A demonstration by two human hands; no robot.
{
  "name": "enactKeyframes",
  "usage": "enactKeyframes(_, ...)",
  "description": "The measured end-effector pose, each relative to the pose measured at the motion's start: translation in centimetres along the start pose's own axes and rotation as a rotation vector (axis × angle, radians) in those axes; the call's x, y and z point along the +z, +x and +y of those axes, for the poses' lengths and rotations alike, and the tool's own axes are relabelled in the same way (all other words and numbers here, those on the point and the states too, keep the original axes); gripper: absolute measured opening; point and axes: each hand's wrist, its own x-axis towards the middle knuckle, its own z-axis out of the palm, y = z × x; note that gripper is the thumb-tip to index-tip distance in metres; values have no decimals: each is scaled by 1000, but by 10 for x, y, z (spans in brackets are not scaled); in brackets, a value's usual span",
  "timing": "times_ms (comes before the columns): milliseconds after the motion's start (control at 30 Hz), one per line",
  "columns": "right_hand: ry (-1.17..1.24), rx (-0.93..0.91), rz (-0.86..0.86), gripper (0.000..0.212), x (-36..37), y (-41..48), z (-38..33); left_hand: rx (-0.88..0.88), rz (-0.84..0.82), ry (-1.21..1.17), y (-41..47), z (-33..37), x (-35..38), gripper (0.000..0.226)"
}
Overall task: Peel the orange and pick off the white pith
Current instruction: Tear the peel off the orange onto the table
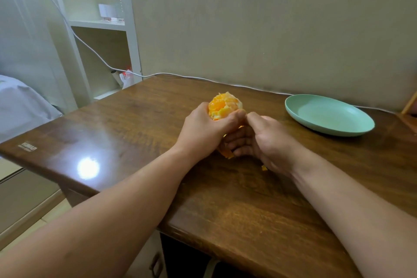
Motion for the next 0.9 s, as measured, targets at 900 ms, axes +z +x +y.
enactKeyframes(900, 169, 43, -38, 27, -9, -8, -8, 120, -191, -118, -7, 1, 0, 64)
